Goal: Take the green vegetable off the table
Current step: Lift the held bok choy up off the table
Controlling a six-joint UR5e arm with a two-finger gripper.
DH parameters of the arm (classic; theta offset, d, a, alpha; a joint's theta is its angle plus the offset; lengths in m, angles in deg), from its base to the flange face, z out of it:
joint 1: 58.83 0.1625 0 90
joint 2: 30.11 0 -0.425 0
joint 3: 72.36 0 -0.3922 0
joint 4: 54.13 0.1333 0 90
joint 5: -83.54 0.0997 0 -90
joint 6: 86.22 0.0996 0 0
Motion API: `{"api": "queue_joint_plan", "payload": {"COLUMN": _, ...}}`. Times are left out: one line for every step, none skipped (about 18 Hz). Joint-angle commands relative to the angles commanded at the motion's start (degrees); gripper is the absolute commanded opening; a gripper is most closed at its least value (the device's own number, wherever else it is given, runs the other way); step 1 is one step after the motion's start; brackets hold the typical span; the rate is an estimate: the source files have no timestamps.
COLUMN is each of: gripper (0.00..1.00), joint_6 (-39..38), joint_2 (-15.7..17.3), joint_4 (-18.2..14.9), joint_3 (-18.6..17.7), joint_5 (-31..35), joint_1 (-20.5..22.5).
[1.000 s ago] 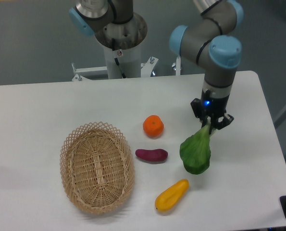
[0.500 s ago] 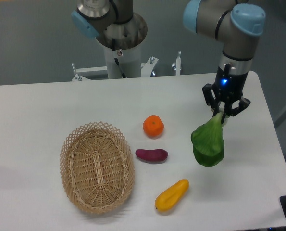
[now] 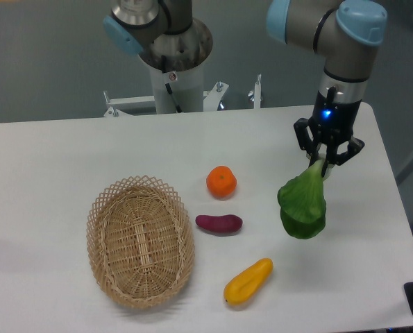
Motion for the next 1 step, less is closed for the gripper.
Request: {"api": "queue_joint_plan", "payload": {"gripper": 0.26, "joint_6": 0.0, "joint_2": 0.0, "joint_4": 0.0, "joint_3": 0.0, "joint_5": 0.0, "joint_1": 0.0}}
